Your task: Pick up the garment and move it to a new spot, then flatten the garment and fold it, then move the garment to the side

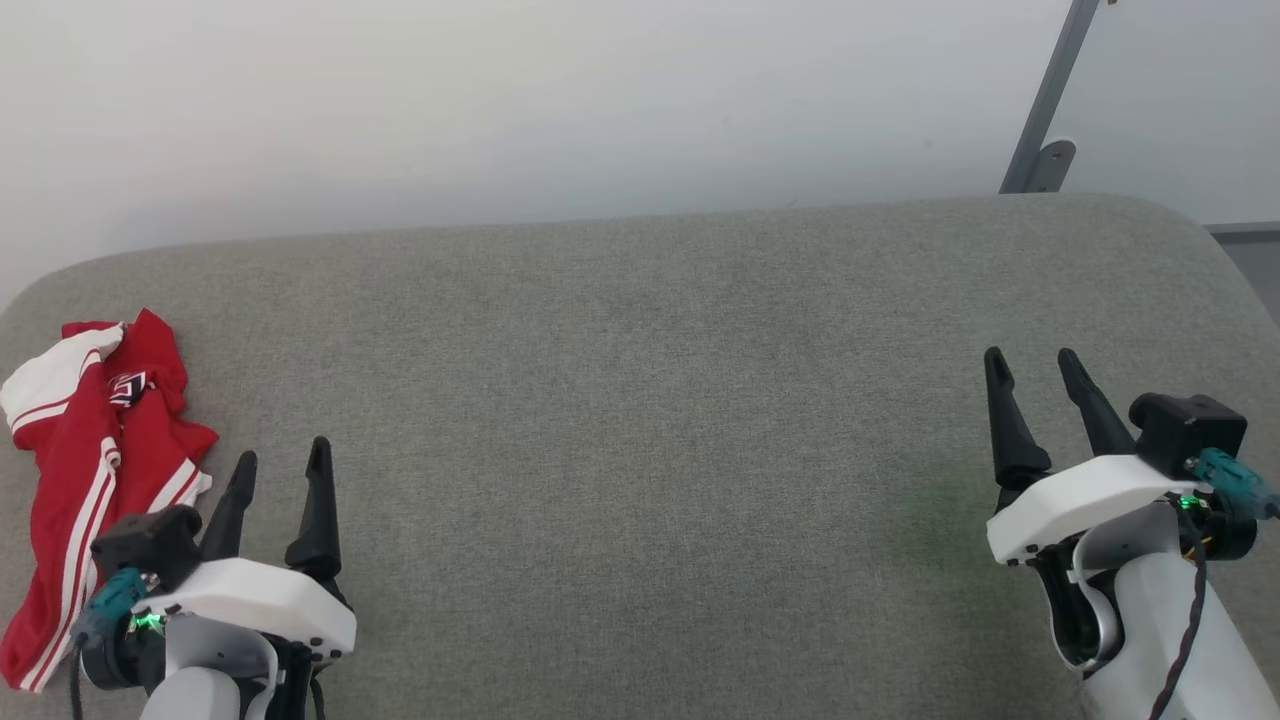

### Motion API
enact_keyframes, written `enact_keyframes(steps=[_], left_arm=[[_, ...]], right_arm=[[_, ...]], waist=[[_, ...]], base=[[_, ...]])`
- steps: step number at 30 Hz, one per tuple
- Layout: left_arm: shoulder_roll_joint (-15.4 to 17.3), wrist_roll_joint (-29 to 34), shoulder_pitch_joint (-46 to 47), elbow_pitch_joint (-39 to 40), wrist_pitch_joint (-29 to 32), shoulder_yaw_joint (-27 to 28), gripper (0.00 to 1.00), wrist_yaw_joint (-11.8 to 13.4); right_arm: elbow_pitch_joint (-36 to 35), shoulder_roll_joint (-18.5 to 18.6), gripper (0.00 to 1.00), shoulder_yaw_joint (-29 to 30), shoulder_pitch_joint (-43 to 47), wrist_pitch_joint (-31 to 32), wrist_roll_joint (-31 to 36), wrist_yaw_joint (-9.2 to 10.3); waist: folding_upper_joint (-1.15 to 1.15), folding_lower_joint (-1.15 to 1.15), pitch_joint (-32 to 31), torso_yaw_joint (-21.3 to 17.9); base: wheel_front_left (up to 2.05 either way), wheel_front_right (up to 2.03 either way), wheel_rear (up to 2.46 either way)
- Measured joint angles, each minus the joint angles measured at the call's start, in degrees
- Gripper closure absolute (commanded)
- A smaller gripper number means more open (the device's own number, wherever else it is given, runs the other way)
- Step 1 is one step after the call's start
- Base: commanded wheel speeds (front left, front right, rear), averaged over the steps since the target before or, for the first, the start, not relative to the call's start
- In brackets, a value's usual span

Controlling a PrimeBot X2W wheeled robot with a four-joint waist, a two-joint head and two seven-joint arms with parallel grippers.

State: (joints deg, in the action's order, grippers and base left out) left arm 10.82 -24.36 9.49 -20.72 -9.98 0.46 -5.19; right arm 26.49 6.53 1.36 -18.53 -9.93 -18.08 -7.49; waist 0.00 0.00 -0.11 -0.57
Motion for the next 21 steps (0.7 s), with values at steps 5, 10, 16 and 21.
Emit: enact_keyframes(steps=[5, 10, 16, 21], left_arm=[[0.16, 1.99, -0.09, -0.85, -0.58, -0.03, 0.00, -0.19], [0.12, 4.00, -0.14, -2.12, -1.16, 0.10, 0.00, -0.45], [0.04, 5.99, -0.17, -3.27, -1.96, 0.59, 0.00, -0.93], [0.03, 8.22, -0.16, -3.85, -2.59, 1.19, 0.00, -0.98]], right_arm=[[0.14, 0.19, 0.00, -0.77, 0.10, -0.54, 1.69, 0.00], [0.41, 0.36, 0.00, -1.25, 0.13, -1.20, 3.74, -0.01], [1.09, 0.54, 0.00, -1.12, 0.13, -1.89, 6.06, -0.01], [1.52, 0.53, 0.00, -0.90, 0.11, -2.58, 7.34, -0.01]], waist=[[0.00, 0.00, -0.21, -0.10], [0.00, 0.00, -0.44, -0.18], [0.00, 0.00, -0.63, -0.24], [0.00, 0.00, -0.80, -0.26]], base=[[0.00, 0.00, 0.00], [0.00, 0.00, 0.00], [0.00, 0.00, 0.00], [0.00, 0.00, 0.00]])
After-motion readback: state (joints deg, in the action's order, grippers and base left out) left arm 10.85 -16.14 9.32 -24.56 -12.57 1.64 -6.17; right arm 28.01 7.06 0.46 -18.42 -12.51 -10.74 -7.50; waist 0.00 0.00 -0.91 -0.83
